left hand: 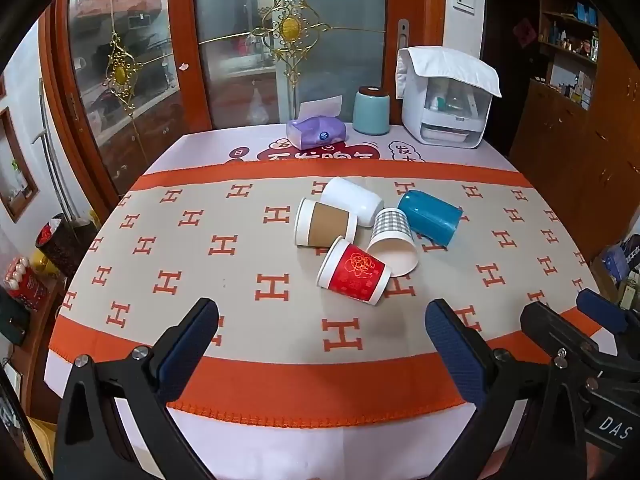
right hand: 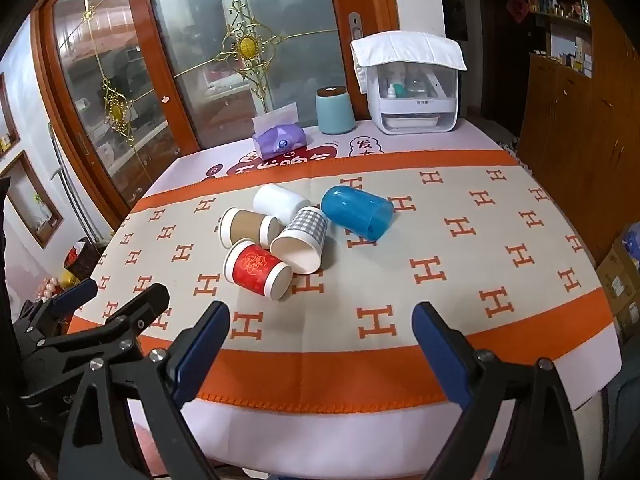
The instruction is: Flip cup upside down
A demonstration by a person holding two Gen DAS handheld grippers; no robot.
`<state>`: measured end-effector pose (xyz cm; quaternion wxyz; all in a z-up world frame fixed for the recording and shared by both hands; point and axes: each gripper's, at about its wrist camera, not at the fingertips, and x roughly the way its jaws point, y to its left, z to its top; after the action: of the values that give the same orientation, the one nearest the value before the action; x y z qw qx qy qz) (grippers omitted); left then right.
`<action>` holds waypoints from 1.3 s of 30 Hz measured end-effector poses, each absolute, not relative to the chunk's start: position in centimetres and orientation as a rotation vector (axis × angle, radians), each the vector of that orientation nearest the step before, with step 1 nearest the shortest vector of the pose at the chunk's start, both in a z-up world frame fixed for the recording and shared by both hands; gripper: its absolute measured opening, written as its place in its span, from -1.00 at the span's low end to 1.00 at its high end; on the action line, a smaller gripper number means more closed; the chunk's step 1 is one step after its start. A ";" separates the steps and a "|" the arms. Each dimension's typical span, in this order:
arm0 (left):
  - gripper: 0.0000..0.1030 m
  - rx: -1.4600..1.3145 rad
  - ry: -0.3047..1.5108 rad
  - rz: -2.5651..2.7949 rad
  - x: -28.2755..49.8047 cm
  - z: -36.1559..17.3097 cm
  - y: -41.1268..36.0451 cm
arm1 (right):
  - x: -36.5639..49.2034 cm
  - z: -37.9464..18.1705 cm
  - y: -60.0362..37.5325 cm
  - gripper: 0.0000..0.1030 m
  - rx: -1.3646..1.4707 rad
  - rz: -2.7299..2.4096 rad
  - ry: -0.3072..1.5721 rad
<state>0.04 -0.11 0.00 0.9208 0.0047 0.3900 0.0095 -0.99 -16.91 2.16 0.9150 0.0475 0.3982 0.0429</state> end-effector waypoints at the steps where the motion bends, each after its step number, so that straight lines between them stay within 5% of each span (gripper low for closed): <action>1: 0.99 0.010 0.802 0.020 0.1 0.0 -0.2 | -0.9 2.1 -17.1 0.81 0.123 0.095 0.827; 39: 0.98 -0.011 0.824 0.002 0.2 -0.8 0.1 | -1.1 1.3 -16.8 0.81 0.138 0.110 0.848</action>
<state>0.23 0.12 -0.78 0.9163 -0.0054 0.4005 0.0010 -1.10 -16.77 1.28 0.9077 0.0671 0.4108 0.0535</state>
